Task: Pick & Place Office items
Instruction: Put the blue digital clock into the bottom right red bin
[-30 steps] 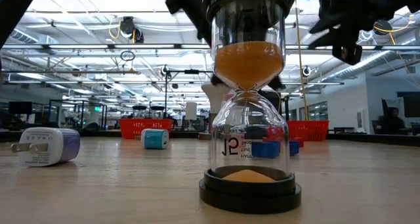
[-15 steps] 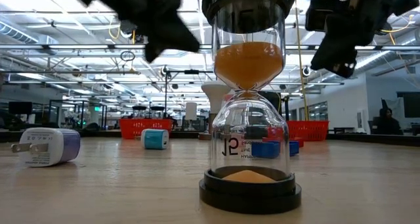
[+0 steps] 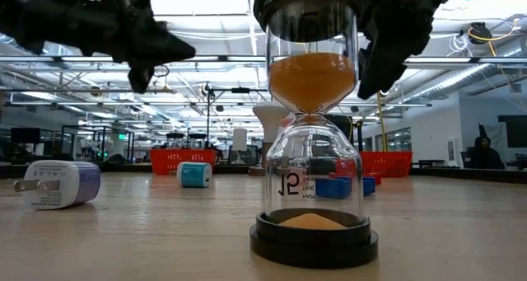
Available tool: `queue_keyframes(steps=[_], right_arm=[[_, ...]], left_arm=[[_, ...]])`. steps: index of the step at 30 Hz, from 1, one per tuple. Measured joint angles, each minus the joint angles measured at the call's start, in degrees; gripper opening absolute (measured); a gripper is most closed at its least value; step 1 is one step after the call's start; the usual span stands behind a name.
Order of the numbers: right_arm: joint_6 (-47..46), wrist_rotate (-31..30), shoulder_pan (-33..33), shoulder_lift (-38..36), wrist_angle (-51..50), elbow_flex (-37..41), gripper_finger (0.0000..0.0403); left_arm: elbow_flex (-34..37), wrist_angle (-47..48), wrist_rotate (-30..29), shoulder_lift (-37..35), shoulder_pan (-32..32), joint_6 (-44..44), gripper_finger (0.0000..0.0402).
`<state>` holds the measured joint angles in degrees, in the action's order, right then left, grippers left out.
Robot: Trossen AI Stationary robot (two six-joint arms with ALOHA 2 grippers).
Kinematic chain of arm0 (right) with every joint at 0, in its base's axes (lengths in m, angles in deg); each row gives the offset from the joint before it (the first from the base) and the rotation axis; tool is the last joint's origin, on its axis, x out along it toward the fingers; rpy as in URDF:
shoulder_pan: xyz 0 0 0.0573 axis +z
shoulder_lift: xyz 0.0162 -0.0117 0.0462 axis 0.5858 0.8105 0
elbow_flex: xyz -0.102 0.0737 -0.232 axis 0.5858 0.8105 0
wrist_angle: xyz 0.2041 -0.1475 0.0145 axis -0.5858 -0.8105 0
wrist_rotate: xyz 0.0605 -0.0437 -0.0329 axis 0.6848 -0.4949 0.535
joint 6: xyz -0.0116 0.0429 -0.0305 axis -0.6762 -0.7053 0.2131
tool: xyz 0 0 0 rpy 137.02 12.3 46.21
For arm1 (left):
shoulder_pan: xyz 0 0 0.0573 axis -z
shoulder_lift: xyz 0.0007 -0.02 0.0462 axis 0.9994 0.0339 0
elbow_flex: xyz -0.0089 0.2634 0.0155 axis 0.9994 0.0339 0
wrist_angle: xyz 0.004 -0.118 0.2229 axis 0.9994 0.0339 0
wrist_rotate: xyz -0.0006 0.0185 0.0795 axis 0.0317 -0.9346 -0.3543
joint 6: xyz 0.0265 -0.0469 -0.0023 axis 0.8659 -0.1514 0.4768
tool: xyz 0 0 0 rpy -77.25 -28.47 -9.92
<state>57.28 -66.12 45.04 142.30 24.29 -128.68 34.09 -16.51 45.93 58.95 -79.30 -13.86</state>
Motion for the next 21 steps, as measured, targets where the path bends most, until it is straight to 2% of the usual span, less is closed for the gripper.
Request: queue_keyframes(steps=[4, 8, 13, 19, 21], right_arm=[[6.49, -0.06, 0.38, 6.72, -4.47, -6.3, 0.0136], [13.55, -0.1, 0.57, 13.09, -7.49, -12.28, 0.0181], [20.37, -0.15, 0.86, 20.09, -11.36, -17.42, 0.0229], [28.68, -0.53, 1.96, 24.23, -12.36, -19.14, 0.0248], [30.87, -2.44, 2.55, 24.66, -12.8, -19.14, 0.0248]], left_arm=[[2.67, 0.42, -0.17, -2.29, -0.13, -2.33, 0.0009], [3.11, 0.26, -0.14, -3.15, -0.09, -1.08, 0.002], [3.04, 0.69, 0.33, -3.13, -0.09, -0.74, 0.0012], [3.04, 1.43, 0.4, -3.09, -0.09, -0.29, 0.0003], [3.04, 1.68, 0.4, -3.09, -0.09, -0.27, 0.0009]])
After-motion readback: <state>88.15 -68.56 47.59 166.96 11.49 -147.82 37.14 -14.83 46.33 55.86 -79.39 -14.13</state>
